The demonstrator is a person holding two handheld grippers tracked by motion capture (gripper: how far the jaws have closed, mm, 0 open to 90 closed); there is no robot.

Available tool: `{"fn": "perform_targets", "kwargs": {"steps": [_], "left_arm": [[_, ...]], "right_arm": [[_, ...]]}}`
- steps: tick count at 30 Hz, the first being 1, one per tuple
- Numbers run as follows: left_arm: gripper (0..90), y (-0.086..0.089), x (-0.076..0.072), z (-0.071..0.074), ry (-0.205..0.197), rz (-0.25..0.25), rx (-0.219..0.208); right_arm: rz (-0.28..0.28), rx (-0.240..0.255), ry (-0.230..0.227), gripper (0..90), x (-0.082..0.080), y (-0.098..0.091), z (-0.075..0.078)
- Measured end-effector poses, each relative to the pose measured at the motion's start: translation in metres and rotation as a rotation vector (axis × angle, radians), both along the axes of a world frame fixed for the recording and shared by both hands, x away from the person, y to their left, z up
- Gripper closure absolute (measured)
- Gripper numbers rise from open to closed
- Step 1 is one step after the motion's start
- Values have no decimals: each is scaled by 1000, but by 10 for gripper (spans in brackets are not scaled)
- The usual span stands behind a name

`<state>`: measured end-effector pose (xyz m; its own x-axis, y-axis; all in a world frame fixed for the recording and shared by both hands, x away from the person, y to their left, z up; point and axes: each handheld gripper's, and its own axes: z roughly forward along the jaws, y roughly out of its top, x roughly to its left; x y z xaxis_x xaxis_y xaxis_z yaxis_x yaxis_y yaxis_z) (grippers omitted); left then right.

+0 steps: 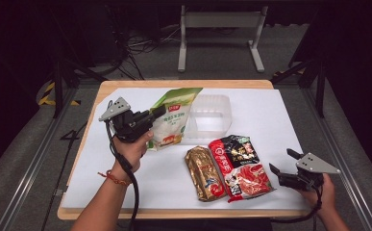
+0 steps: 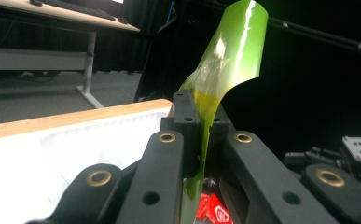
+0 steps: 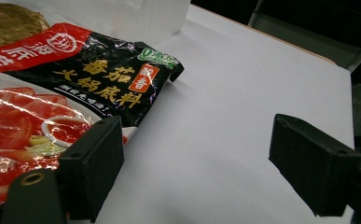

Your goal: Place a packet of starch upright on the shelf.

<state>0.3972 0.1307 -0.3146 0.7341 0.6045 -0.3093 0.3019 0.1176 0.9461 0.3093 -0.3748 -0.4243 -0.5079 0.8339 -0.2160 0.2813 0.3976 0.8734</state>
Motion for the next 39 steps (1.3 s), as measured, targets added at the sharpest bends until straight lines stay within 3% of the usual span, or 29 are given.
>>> {"fn": "perform_targets", "kwargs": {"steps": [8,17,24,32,39], "left_arm": [[882,-11,18,3,10,26,-12],[881,-27,49,7,15,100,-8],[881,-34,71,0,52,162,-35],[881,-42,88,-3,84,221,-57],[882,-47,102,-2,78,278,-54]], "right_arm": [[3,-7,1,184,0,0,-1],[-2,-10,1,184,0,-1,-1],[-3,-10,1,185,0,-3,-1],[-7,-8,2,185,-1,-4,-1],[-8,-9,-1,185,-1,-5,-1]]}}
